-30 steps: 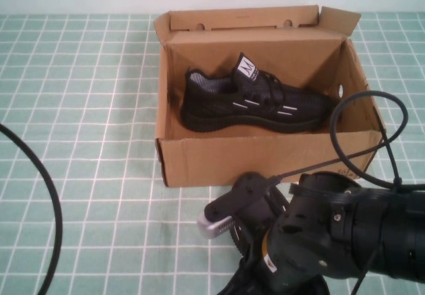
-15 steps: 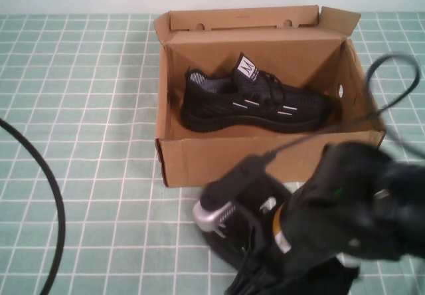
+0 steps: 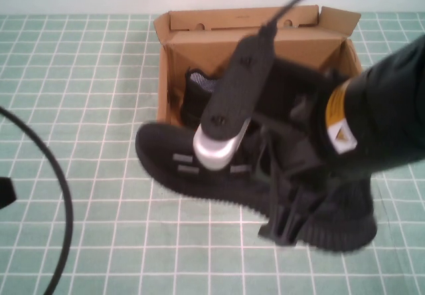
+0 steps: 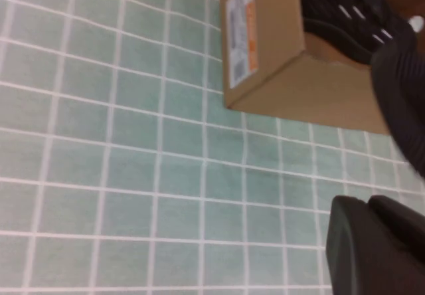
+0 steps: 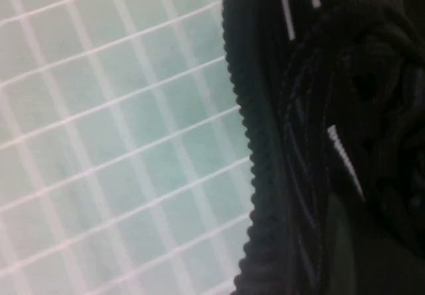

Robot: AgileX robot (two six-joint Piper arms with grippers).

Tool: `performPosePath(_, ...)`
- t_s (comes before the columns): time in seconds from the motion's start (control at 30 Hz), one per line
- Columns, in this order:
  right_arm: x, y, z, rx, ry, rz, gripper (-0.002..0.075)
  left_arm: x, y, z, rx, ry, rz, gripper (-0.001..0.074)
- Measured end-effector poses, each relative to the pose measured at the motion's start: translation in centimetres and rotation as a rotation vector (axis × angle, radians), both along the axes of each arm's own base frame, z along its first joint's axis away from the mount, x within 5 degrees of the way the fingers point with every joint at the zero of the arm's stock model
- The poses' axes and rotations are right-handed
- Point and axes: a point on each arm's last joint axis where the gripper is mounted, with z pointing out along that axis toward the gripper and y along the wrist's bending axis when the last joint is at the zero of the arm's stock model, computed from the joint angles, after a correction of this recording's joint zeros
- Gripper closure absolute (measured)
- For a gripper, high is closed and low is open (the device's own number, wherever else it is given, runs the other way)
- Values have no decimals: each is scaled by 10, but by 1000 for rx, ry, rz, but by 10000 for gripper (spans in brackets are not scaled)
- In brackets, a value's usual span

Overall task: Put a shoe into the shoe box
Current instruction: Hand over the shoe

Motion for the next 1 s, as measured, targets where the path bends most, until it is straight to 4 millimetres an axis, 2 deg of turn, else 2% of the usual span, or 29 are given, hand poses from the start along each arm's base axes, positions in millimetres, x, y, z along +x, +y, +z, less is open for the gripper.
performPosePath(0.13,4,-4,12,-42,-92,40,725,11,-7,-2,-50,26,-68,739)
performPosePath(0.37,3,-11,17,-85,-112,48,725,42,-28,-9,-229,82,-264,739)
performPosePath(0.5,-4,-27,31,-57,-148,22,725,62,-35,-16,-313,115,-314,739)
performPosePath(0.67,-18,-49,49,0,-181,12,725,83,-47,-21,-523,174,-406,739)
performPosePath(0.87,-25,-59,54,15,-171,2,725,112,-52,-37,-668,236,-393,739)
performPosePath(1.0,-25,-59,54,14,-172,2,725,119,-53,-41,-693,243,-389,739)
